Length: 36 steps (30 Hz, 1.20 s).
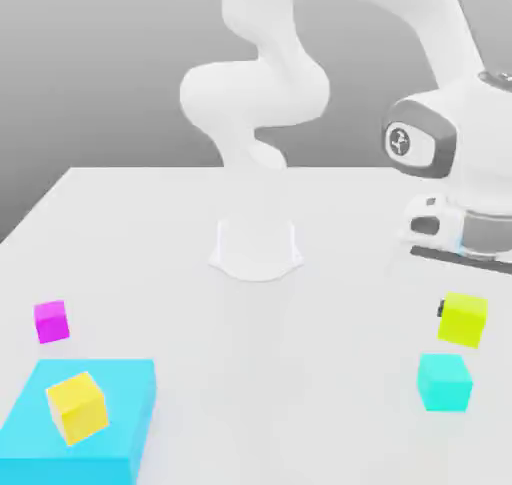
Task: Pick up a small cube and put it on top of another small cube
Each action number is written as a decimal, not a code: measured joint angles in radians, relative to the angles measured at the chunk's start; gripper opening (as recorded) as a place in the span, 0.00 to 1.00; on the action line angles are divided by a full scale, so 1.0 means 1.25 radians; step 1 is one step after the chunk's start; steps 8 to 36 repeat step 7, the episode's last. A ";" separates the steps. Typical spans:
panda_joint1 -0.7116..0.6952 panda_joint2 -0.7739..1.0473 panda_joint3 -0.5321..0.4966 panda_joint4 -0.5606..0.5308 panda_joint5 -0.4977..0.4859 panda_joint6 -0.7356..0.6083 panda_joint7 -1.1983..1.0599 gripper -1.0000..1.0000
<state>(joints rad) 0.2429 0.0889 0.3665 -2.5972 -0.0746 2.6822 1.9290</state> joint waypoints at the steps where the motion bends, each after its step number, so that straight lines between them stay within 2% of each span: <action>1: 0.006 0.025 -0.010 0.001 -0.023 0.023 0.021 0.00; 3: 0.027 0.080 -0.040 0.003 -0.072 0.071 0.058 0.00; 4: 0.035 0.097 -0.050 0.004 -0.087 0.086 0.069 1.00; 36: 0.035 0.097 -0.050 0.004 -0.087 0.086 0.069 1.00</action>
